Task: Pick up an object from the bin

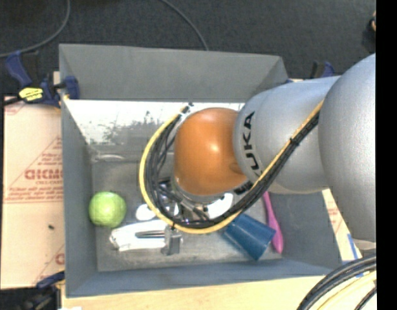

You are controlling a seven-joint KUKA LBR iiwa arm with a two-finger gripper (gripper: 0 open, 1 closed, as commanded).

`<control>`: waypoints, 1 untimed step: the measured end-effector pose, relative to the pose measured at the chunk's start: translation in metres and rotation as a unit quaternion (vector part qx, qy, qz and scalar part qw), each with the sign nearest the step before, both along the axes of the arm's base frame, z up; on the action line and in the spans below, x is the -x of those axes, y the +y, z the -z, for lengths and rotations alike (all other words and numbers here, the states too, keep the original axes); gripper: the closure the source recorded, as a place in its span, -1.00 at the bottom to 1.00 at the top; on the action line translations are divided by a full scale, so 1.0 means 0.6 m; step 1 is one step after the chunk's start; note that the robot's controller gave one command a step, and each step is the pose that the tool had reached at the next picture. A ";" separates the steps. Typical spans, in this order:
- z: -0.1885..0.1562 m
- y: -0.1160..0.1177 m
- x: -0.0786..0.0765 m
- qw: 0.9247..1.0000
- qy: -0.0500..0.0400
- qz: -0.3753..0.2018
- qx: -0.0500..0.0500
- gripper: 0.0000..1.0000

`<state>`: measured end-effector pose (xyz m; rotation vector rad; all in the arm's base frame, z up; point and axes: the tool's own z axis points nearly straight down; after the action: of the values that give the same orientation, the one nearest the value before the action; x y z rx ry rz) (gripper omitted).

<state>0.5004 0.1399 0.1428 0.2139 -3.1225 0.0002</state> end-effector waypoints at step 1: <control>-0.012 -0.047 0.020 1.000 -0.008 -0.008 -0.001 -1.00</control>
Offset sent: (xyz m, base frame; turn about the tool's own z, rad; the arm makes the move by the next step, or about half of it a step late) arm -0.0004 -0.0105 -0.0424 -0.0151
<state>0.4884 0.1119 0.1498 0.2394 -3.1370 -0.0009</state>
